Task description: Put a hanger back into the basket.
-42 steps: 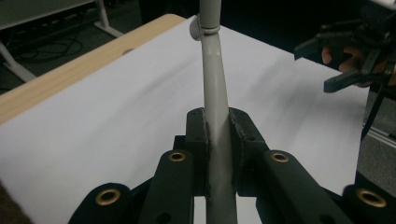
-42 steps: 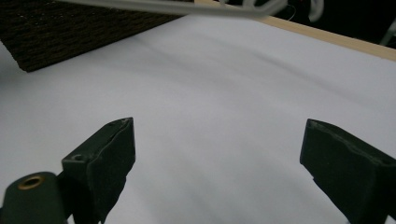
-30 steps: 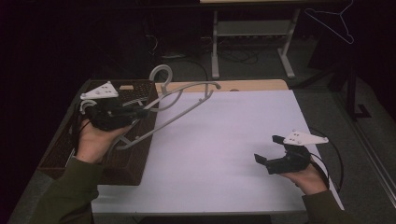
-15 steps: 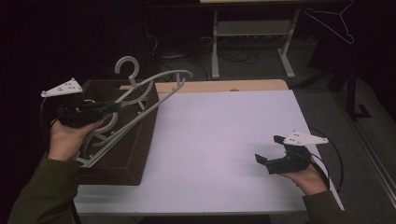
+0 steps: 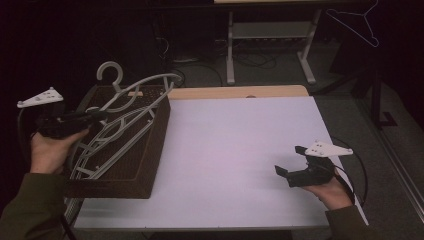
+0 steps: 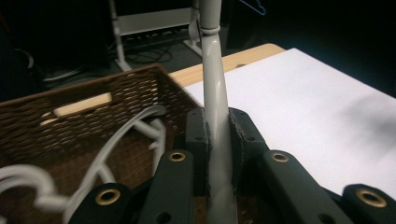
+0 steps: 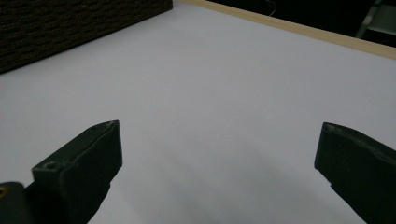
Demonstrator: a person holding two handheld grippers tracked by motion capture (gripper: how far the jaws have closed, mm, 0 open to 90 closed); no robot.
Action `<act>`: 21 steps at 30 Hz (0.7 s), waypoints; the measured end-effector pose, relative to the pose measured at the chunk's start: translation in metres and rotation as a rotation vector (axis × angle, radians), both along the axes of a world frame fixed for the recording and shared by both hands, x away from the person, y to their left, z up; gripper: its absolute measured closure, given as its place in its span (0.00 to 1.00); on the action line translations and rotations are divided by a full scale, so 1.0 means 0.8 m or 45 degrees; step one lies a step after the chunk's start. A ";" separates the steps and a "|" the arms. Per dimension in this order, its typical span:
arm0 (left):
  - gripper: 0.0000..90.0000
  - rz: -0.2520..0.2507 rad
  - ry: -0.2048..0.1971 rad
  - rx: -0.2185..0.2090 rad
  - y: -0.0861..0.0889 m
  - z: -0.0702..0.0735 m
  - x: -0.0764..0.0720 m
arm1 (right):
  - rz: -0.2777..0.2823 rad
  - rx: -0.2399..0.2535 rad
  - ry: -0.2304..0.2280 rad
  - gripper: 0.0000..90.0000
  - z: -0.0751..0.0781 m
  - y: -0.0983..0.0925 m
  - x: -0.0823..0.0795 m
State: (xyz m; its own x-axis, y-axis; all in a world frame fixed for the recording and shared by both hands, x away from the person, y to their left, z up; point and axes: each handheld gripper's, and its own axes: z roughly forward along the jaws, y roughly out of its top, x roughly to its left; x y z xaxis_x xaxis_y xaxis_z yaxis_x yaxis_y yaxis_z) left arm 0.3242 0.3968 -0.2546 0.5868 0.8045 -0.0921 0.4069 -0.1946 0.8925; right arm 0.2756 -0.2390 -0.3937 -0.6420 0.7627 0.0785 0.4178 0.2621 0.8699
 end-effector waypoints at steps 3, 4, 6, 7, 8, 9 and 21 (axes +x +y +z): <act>0.89 0.022 0.010 -0.001 0.019 -0.004 -0.003 | -0.006 -0.002 -0.002 0.00 -0.001 -0.002 0.000; 0.89 0.032 0.012 -0.008 0.024 -0.006 -0.004 | -0.006 -0.003 -0.001 0.00 -0.001 -0.002 0.000; 0.89 0.049 0.018 0.004 0.035 -0.010 -0.006 | -0.008 -0.002 0.002 0.00 -0.001 -0.002 0.001; 0.89 0.056 0.023 0.009 0.040 -0.012 -0.007 | -0.009 -0.003 0.002 0.00 -0.001 -0.001 0.001; 0.89 0.066 0.025 0.006 0.044 -0.014 -0.008 | -0.007 -0.005 -0.001 0.00 -0.002 -0.001 0.001; 0.88 0.070 0.026 0.012 0.048 -0.015 -0.008 | -0.009 -0.004 0.000 0.00 -0.002 0.000 0.002; 0.88 0.067 0.122 0.058 0.060 -0.044 0.008 | -0.003 -0.014 0.010 0.00 -0.003 0.003 0.003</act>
State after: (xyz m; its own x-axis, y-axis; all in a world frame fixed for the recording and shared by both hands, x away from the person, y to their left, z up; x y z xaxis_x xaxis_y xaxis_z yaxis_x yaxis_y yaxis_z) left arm 0.3310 0.4449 -0.2901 0.5339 0.8385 -0.1087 0.5008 -0.2100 0.8397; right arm 0.2777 -0.2366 -0.3959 -0.6396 0.7651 0.0748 0.4250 0.2708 0.8637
